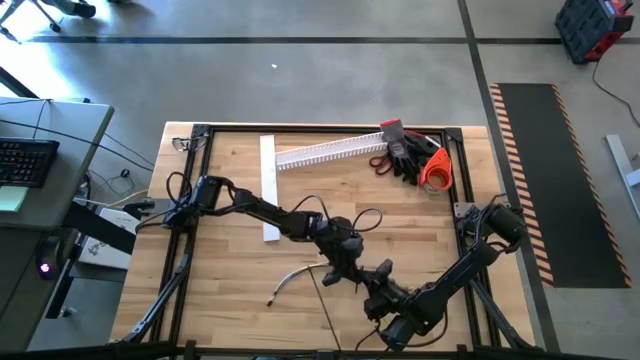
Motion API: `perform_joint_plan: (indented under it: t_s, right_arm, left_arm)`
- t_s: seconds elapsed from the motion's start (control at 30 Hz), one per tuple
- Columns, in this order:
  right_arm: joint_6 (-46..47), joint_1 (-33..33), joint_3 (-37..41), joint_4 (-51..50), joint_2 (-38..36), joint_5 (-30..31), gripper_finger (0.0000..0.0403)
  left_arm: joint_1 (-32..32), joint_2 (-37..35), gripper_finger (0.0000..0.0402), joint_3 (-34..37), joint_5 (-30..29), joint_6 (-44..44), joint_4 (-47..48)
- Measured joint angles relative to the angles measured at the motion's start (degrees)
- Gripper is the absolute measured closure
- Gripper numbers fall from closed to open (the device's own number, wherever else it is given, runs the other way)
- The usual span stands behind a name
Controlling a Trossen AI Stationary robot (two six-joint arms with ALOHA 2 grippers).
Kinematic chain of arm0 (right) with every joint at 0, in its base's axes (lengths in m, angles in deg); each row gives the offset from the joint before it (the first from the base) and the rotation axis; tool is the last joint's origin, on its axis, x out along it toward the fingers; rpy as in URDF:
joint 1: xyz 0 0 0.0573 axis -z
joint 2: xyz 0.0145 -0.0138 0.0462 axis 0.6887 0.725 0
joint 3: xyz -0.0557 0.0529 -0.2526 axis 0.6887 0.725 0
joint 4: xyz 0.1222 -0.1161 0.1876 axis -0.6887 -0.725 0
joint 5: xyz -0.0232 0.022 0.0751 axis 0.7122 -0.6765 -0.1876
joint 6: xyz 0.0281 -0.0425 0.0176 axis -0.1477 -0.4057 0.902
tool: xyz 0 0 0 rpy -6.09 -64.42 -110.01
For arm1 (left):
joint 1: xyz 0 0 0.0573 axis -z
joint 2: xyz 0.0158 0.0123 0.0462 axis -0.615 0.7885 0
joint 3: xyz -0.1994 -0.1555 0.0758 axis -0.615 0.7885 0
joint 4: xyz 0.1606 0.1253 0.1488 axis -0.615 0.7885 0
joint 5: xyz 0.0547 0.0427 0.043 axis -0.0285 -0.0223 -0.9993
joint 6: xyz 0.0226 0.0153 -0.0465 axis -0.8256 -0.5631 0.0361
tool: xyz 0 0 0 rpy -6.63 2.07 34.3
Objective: Ziptie cables
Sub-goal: Wrap the cable wires with the black zip tie
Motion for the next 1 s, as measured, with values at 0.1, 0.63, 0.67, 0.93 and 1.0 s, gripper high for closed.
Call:
perform_joint_plan:
  t_s: [0.1, 0.63, 0.67, 0.93, 1.0]
  right_arm:
    - [10.1, 0.0, -0.1, -3.3, -2.1, -6.9, 0.0375]
    - [62.3, -6.2, 0.0, -13.2, -5.6, -12.9, 0.0185]
    - [64.2, -6.2, 0.0, -12.4, -5.6, -12.7, 0.018]
    - [68.5, -6.0, 0.0, -8.6, -5.6, -9.8, 0.018]
    - [68.6, -5.8, 0.0, -8.2, -5.6, -9.5, 0.0183]
  left_arm:
    - [0.4, 0.0, 0.0402, 0.0, -0.6, -0.5, 0.1]
    - [7.7, 0.0, 0.0402, -0.2, -14.4, -5.9, 0.2]
    - [8.4, 0.0, 0.0402, -0.1, -16.8, -6.1, 0.6]
    - [12.2, 0.0, 0.0402, 9.2, -33.8, -0.8, -18.5]
    - [12.0, 0.0, 0.0402, 13.6, -37.3, 2.2, -29.8]
